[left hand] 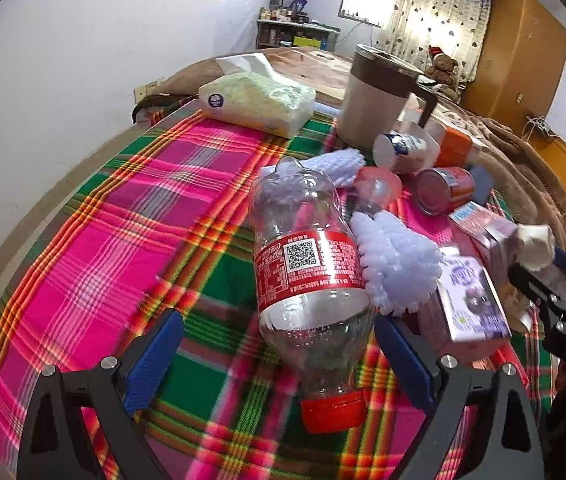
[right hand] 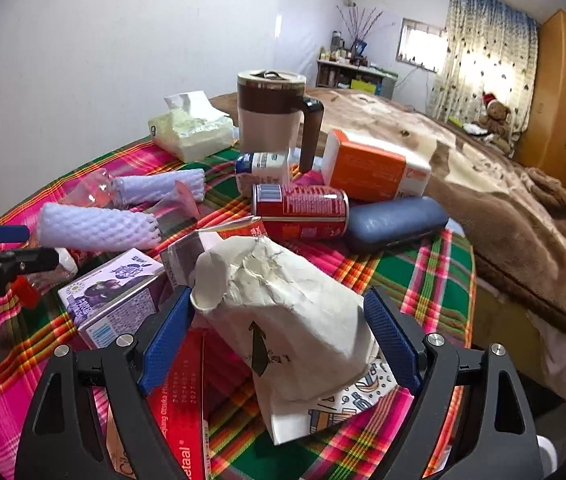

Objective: Collect trash
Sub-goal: 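Reach the left tool to the clear bottle while the right tool reaches the white paper cup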

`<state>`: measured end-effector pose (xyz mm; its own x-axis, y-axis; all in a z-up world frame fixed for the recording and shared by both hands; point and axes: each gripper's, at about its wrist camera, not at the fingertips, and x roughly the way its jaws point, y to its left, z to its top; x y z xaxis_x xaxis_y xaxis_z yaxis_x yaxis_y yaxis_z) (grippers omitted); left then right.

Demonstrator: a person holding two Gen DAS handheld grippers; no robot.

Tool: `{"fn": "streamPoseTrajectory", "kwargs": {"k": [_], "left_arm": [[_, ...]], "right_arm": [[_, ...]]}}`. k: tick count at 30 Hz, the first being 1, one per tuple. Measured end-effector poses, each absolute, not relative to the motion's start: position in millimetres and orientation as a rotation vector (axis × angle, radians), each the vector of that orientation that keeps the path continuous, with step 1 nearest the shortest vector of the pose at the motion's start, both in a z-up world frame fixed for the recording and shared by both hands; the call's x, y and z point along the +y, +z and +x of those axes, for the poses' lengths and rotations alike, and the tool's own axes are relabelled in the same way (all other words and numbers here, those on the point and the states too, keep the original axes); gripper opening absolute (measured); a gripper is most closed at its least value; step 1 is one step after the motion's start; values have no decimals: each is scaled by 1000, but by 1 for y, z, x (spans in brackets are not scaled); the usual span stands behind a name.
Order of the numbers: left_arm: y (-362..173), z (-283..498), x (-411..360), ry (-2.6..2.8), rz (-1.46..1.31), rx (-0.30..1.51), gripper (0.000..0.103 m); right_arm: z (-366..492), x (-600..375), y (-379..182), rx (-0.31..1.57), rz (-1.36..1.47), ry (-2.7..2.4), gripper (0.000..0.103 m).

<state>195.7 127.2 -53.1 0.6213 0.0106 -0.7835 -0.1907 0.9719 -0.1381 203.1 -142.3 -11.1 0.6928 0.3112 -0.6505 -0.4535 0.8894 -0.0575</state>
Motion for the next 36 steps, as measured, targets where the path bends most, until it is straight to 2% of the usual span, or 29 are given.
{"fn": "streamPoseTrajectory", "kwargs": {"k": [3, 4, 9, 10, 11, 13, 16, 22, 36], "left_arm": [[-56, 204, 127, 110, -213, 908, 97], [-58, 207, 128, 107, -214, 916, 97], [-63, 217, 131, 132, -202, 926, 97], [-64, 219, 131, 125, -204, 929, 94], [-63, 220, 133, 114, -210, 927, 84], [-59, 220, 135, 115, -220, 907, 70], [-59, 220, 136, 98, -212, 913, 63], [-61, 213, 146, 98, -233, 890, 63], [-48, 167, 154, 93, -229, 840, 62]], "right_arm": [[204, -143, -13, 684, -211, 418, 88], [204, -143, -14, 682, -206, 413, 83], [202, -145, -12, 662, -180, 403, 76], [202, -145, -12, 657, -179, 399, 71], [202, -145, -12, 655, -175, 396, 69], [201, -146, -11, 647, -170, 389, 64], [200, -146, -9, 633, -175, 382, 58], [196, -150, -2, 602, -148, 380, 48], [178, -163, 15, 543, -21, 361, 47]]}}
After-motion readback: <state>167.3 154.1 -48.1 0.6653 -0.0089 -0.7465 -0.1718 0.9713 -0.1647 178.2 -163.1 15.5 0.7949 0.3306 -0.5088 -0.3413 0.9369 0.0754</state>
